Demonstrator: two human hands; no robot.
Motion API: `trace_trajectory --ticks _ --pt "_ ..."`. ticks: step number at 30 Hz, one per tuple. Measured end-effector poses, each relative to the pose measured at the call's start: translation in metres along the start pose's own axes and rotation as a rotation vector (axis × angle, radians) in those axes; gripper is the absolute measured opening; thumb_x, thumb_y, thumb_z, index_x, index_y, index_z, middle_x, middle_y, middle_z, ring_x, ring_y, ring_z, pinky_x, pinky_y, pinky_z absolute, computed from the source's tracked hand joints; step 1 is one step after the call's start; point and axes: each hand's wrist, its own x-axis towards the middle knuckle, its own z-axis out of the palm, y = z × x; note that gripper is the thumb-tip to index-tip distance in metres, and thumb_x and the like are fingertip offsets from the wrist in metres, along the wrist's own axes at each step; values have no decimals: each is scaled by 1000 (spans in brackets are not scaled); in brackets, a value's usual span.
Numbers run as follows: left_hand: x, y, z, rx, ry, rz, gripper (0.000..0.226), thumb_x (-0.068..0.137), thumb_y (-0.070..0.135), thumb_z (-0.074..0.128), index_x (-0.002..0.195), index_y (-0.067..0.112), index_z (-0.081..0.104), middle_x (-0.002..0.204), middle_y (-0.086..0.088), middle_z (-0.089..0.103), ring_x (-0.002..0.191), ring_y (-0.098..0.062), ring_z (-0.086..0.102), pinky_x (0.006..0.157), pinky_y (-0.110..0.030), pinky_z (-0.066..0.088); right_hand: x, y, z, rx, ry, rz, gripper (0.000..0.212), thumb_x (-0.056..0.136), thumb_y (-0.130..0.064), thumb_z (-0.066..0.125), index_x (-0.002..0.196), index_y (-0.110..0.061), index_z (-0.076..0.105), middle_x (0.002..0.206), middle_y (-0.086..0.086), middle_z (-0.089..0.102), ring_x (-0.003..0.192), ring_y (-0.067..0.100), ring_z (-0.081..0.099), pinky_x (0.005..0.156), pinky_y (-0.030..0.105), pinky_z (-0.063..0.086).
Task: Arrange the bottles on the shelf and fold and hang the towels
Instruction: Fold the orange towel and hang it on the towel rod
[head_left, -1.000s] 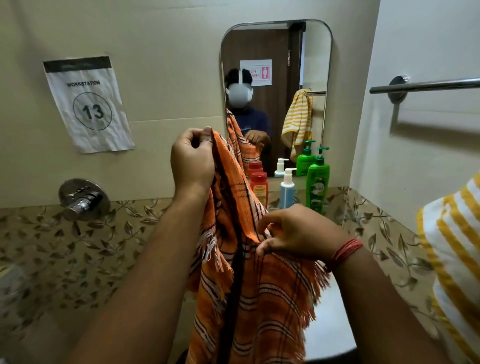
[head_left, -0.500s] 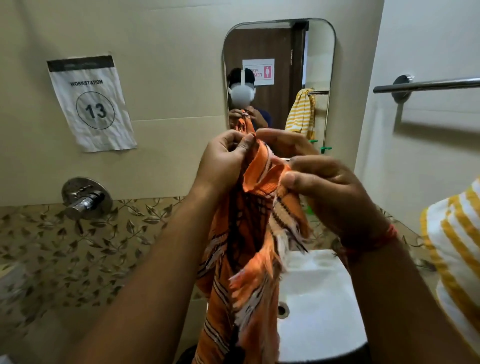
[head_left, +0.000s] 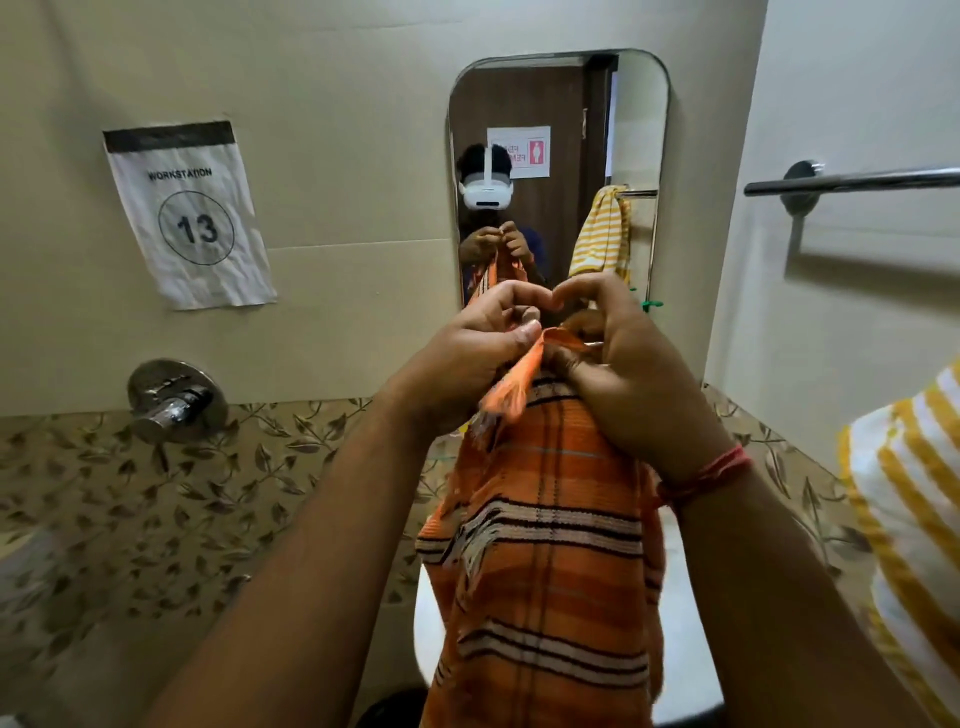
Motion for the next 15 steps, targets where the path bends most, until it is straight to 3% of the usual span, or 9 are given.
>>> trace_trajectory --ticks 3,5,7,11,15 --pt "-2 -6 -5 -98 -34 25 39 86 20 56 124 9 55 115 -7 61 97 -12 61 87 -27 51 1 0 2 -105 94 31 31 90 -16 71 112 -19 50 98 -3 66 85 5 66 72 15 55" --pt "-3 -6 -6 -124 -62 30 44 86 17 56 129 8 52 121 -8 59 98 -12 61 88 -28 51 2 1 0 -61 46 82 27 90 -17 71 110 -19 53 91 -3 68 79 6 68 66 14 52" --pt "-4 -9 -11 -181 -125 25 43 87 11 57 129 10 52 121 -10 57 97 -13 62 86 -28 53 2 1 -3 -7 -65 120 22 92 -18 68 112 -23 60 96 -6 70 85 4 69 71 16 54" --pt "-10 -7 -17 -317 -312 14 47 85 -11 57 128 8 49 117 -16 55 98 -24 65 87 -35 58 4 -2 -11 -173 21 93 7 95 -24 64 97 -21 70 87 -9 69 79 2 64 64 10 49" --pt "-12 -7 -21 -138 -227 -58 44 88 -6 63 128 5 51 118 -16 59 101 -27 67 88 -40 59 4 -2 -12 -240 11 103 12 97 -28 60 91 -19 67 81 -7 65 72 2 59 56 5 42"
